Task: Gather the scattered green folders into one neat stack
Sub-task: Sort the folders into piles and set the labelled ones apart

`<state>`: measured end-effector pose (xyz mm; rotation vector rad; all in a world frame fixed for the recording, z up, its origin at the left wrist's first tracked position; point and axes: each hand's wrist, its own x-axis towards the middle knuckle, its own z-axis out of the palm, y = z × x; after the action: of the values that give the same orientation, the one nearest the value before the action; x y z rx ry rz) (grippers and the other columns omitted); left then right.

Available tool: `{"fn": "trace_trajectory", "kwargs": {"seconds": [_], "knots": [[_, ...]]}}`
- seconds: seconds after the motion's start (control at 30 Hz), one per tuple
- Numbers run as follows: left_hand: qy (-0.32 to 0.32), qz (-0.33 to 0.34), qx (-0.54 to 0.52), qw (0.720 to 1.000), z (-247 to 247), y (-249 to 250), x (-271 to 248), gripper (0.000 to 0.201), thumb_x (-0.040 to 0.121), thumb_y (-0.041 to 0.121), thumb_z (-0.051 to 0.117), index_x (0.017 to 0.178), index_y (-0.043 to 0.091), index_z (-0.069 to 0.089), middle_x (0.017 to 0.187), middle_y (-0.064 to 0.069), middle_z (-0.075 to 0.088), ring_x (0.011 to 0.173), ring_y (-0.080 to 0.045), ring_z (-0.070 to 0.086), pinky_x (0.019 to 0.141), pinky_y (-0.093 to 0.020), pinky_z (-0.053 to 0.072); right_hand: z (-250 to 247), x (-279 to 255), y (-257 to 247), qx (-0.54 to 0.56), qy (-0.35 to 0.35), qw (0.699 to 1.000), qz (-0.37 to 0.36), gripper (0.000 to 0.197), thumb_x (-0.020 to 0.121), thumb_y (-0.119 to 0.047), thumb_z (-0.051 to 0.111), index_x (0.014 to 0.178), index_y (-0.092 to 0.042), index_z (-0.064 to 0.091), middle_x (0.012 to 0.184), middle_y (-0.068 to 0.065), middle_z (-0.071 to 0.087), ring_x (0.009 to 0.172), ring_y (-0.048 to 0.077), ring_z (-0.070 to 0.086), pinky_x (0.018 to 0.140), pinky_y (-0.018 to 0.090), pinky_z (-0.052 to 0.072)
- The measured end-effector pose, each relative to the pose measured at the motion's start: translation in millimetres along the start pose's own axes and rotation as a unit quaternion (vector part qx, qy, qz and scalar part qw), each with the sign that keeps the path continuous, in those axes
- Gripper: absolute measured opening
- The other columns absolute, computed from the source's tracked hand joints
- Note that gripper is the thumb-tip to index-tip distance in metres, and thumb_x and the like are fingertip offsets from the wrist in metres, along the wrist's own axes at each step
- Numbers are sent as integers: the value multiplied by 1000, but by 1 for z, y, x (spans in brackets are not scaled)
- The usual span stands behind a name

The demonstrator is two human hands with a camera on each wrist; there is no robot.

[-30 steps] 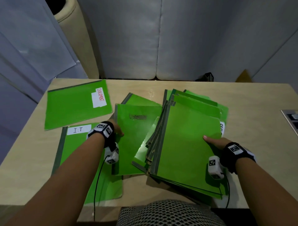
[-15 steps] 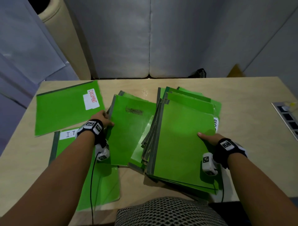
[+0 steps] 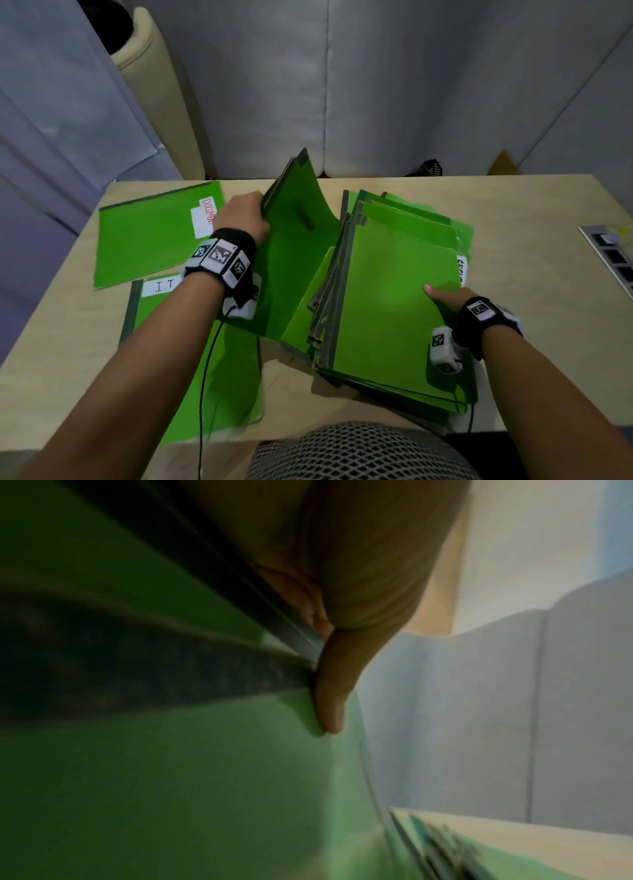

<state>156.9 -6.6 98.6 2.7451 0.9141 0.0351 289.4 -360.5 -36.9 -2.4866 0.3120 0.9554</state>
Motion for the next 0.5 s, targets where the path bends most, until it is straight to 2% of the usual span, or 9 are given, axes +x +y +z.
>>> {"fn": "trace_trajectory", "kwargs": {"seconds": [0.13, 0.23, 0.3, 0.37, 0.4, 0.5], "knots": [[112, 108, 58, 986, -55, 38, -13, 30, 82, 11, 54, 112, 13, 56, 108, -21, 63, 100, -43, 61, 75, -43, 48, 3, -7, -4, -22, 10, 1000, -16, 79, 83, -67, 53, 131, -5, 55, 129, 24, 56, 96, 34, 56, 81, 35, 48], [132, 132, -1, 982, -82, 59, -13, 29, 84, 18, 56, 112, 13, 55, 110, -20, 62, 100, -43, 60, 80, -44, 50, 5, -12, -3, 9, -5, 999, -31, 72, 91, -58, 50, 138, -5, 48, 143, 22, 46, 121, 37, 52, 101, 39, 44], [107, 108, -86, 985, -84, 66, -9, 33, 84, 25, 61, 114, 12, 56, 115, -18, 62, 105, -38, 59, 86, -42, 49, 5, -14, -3, 129, -36, 991, -14, 85, 85, -67, 47, 146, -7, 39, 152, 17, 37, 134, 35, 42, 110, 41, 34], [54, 89, -170, 980, -69, 68, -6, 38, 83, 23, 67, 117, 8, 59, 118, -16, 63, 109, -33, 60, 87, -36, 46, 6, -8, 0, 311, -60, 949, 11, 90, 86, -71, 39, 152, -13, 25, 159, 10, 24, 145, 28, 27, 117, 42, 21], [16, 85, -204, 975, -54, 69, -5, 39, 82, 20, 69, 117, 7, 61, 117, -15, 65, 108, -30, 61, 86, -34, 47, 4, -7, 0, 358, -63, 931, 17, 87, 89, -70, 34, 154, -15, 18, 161, 8, 18, 147, 26, 20, 118, 42, 15], [-104, 61, -212, 970, 7, 72, -10, 39, 80, 19, 70, 114, 4, 61, 114, -17, 66, 103, -30, 63, 80, -33, 48, 0, -9, 1, 363, -77, 928, 34, 95, 84, -79, 29, 155, -18, 12, 162, 7, 12, 149, 25, 15, 119, 45, 12]]}}
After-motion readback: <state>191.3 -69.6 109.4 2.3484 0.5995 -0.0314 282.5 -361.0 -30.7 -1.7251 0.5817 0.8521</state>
